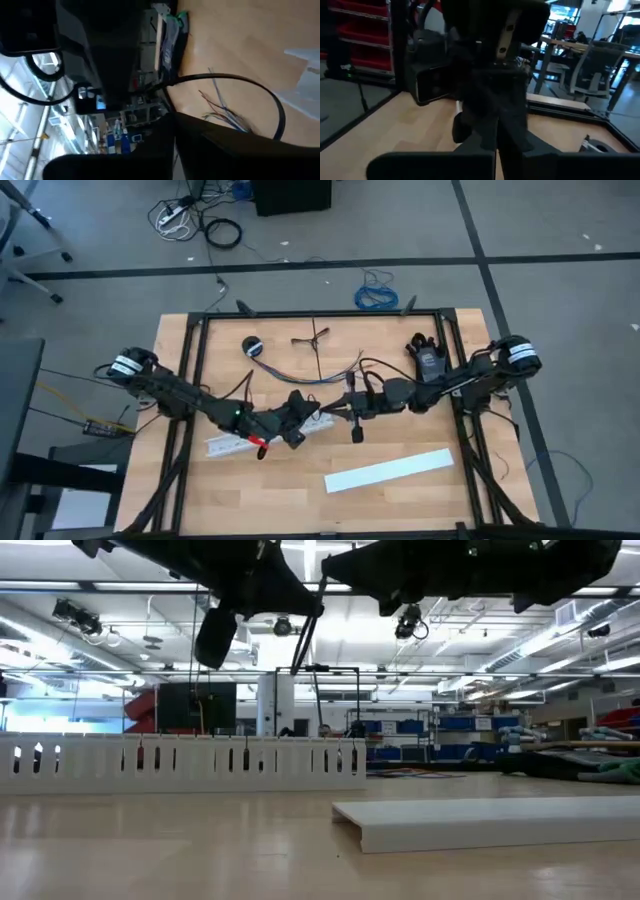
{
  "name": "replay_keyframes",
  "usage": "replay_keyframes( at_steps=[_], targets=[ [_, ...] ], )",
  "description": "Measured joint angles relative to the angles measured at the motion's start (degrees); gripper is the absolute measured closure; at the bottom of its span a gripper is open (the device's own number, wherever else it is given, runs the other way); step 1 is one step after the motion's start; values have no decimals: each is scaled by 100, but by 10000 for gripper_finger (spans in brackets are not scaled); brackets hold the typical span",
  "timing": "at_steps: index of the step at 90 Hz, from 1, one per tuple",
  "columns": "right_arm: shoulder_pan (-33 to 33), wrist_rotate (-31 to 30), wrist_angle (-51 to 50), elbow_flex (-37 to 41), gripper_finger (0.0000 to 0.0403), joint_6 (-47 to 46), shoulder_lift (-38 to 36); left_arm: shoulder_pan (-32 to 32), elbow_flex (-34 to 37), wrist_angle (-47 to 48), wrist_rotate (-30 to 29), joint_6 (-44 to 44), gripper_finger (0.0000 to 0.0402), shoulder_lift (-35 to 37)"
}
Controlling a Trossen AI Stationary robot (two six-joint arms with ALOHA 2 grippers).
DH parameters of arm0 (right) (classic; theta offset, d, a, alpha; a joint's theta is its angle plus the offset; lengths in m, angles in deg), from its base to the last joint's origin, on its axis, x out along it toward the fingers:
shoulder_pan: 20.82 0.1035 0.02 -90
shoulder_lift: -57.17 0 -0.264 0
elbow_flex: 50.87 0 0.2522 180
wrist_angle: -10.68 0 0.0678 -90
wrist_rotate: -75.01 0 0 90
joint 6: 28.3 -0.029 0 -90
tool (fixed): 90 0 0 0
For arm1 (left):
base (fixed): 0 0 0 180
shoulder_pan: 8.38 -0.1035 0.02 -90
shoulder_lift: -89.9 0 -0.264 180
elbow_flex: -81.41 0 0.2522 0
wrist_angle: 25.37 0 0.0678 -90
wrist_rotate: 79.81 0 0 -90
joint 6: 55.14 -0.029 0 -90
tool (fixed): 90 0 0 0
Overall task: Ziptie cables
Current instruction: Insert the black zip tie into the locking head, then wrap the cable wires with the black zip tie
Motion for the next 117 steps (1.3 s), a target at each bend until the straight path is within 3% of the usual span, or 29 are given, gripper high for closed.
replay_keyframes(
  at_steps=[26,45,68,82,90,103,117],
  targets=[
    [-17,-10,111,0,402,4,0,-2,-2,196,22,216,402,1],
    [-15,48,106,-2,384,-183,-7,13,1,-315,81,205,402,1],
    [-119,500,-381,-2,270,-825,-9,15,-59,-341,-2,203,401,-1],
    [-194,498,-611,-2,185,-749,-41,-22,-61,-136,-265,233,402,31],
    [-214,485,-878,-7,146,-544,-225,-89,-61,251,-293,728,402,287],
    [-223,13,-1741,-10,107,-450,-726,-234,-63,1649,-212,1865,401,1143],
    [-269,-897,-2342,-13,97,-686,-871,-459,-15,2995,-130,3054,402,2300]
  ],
)
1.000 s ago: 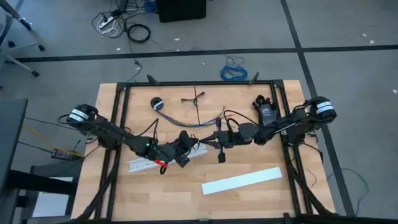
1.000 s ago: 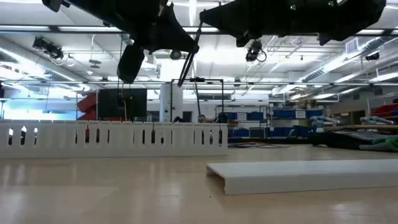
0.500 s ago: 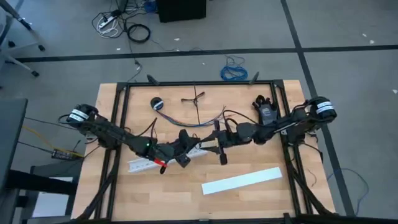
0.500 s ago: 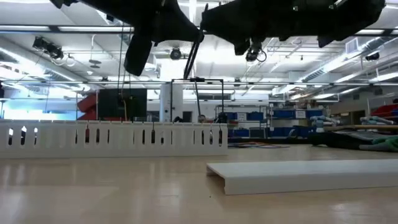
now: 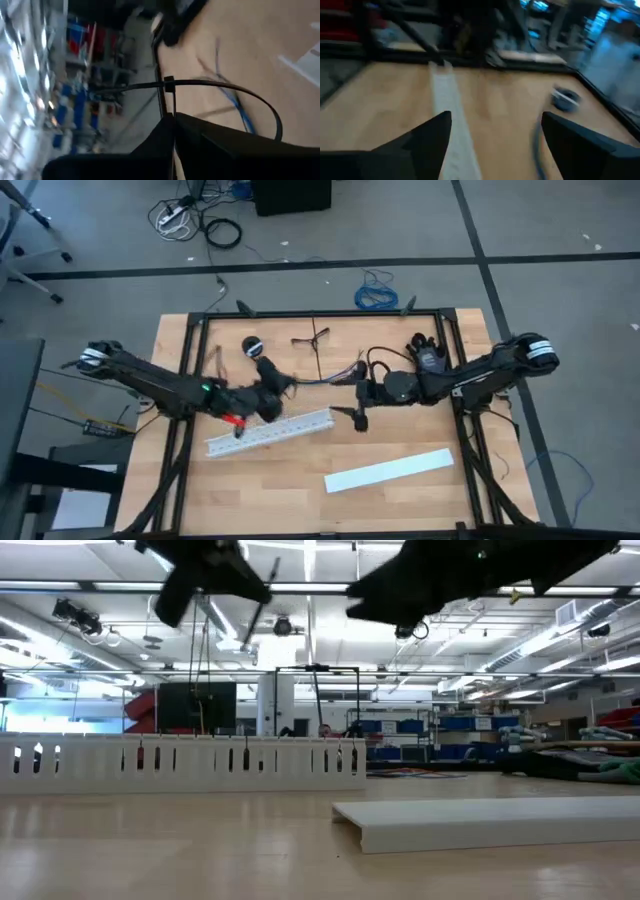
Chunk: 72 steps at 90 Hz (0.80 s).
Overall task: Ziptie cables
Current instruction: Wrap the cable wires with the black zip tie
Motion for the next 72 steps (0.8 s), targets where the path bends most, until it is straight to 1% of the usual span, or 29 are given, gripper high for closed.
replay_keyframes(
  at_steps=[11,18,25,32,37,44,50,55,64,72],
  targets=[
    [-190,-67,141,-21,97,-269,415,-289,243,359,239,664,401,887],
    [-358,-38,234,-199,97,-350,803,-617,371,525,496,1151,402,1504],
    [-556,131,412,-500,97,-364,1236,-1030,459,635,972,1635,402,2056],
    [-746,462,412,-915,97,-367,1693,-1420,539,830,1515,1934,402,2437],
    [-864,671,393,-1270,97,-365,2016,-1651,562,940,1830,2016,402,2598],
    [-1020,860,386,-1828,97,-348,2462,-1954,621,946,2072,2071,402,2722],
    [-1166,1008,243,-2439,97,-332,2877,-2215,682,947,2253,1947,402,2740],
    [-1268,1097,-26,-2964,97,-330,3227,-2429,757,990,2447,1879,402,2732],
    [-1429,1052,-614,-3997,97,-331,3902,-2738,853,1001,2839,1819,401,2728],
    [-1554,1050,-1266,-4950,97,-330,4529,-2946,894,1045,2953,1802,402,2740]
  ],
)
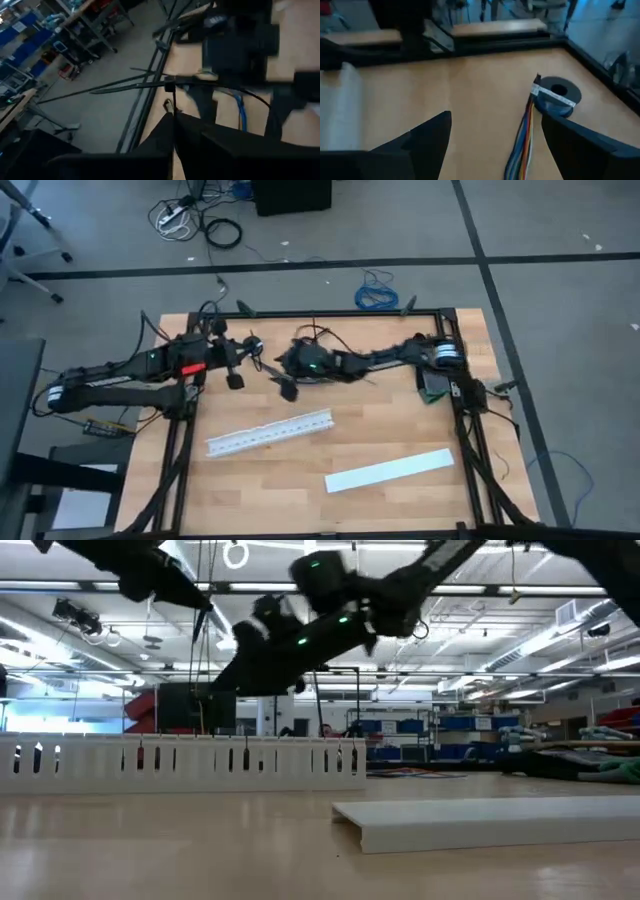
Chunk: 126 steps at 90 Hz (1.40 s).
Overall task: Ziptie cables
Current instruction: Wrap the cable wires with the black zip tie
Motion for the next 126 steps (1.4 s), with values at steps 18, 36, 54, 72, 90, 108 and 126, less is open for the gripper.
replay_keyframes(
  at_steps=[18,36,54,72,90,108,126],
  targets=[
    [-177,-382,-1010,-1643,97,19,1253,-273,-2,197,180,-17,402,139],
    [-328,-768,-1626,-2656,97,5,1995,-312,-2,264,400,-10,402,258],
    [-432,-771,-2020,-2929,97,-202,2242,-311,-2,254,454,-8,401,259],
    [-422,-707,-2597,-2946,191,-424,2245,-311,-4,241,493,-8,402,256],
    [-362,-139,-2980,-2962,384,-186,2207,-311,-4,244,491,-9,402,256],
    [-197,-38,-4030,-2925,400,-4,1822,-311,-4,255,491,3,401,256],
    [227,-509,-5456,-2817,402,370,1315,-309,-4,417,522,43,402,263]
  ],
)
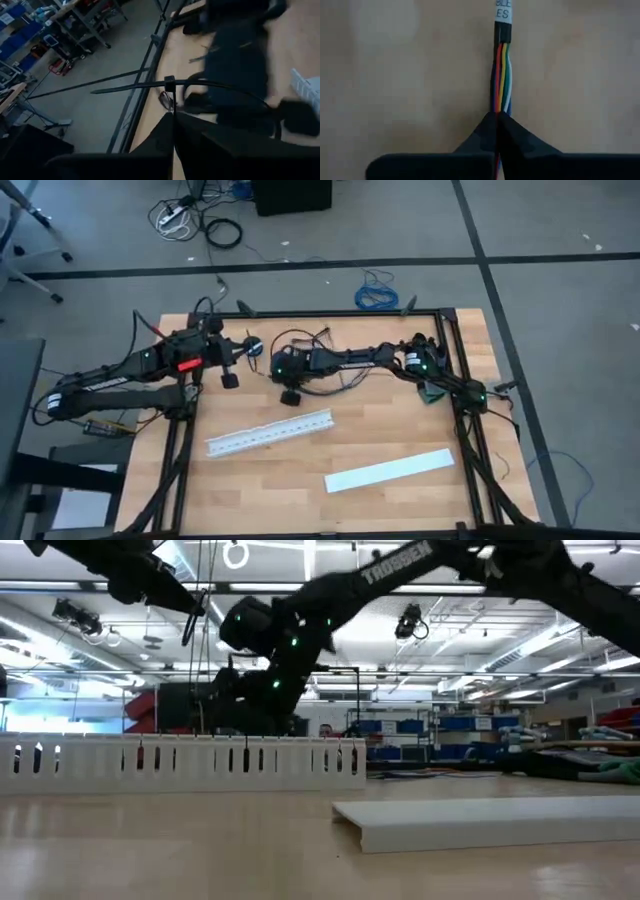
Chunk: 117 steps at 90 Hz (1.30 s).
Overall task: Ziptie cables
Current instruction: Wrap the cable wires with the black zip tie
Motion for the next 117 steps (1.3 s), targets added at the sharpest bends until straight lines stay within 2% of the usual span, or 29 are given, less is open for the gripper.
replay_keyframes(
  at_steps=[11,22,31,41,53,63,85,100,108,117],
  targets=[
    [205,-414,138,576,402,98,-478,0,0,123,123,287,402,-8],
    [206,-837,802,1683,402,19,-1282,0,45,128,306,629,401,-6],
    [39,-796,1927,3055,402,-181,-2126,1,207,83,504,898,402,-19],
    [-21,-700,3536,4497,402,-91,-3001,9,629,-520,708,1289,402,-86],
    [136,-629,4483,5575,402,-48,-3594,9,1152,-1389,831,1596,402,-432],
    [257,-642,4821,5904,403,-114,-3846,9,1341,-2051,923,1753,402,-934],
    [554,-622,5127,5936,403,-106,-3762,9,1337,-3349,1479,1787,402,-2108],
    [603,-628,5223,5936,403,-107,-3751,11,1155,-3516,1606,1771,402,-2760],
    [603,-632,5199,5934,402,-115,-3749,17,1092,-3828,1932,1776,402,-2886],
    [588,-634,5162,5932,402,-148,-3749,17,1012,-3932,1992,1768,402,-2935]
  ],
)
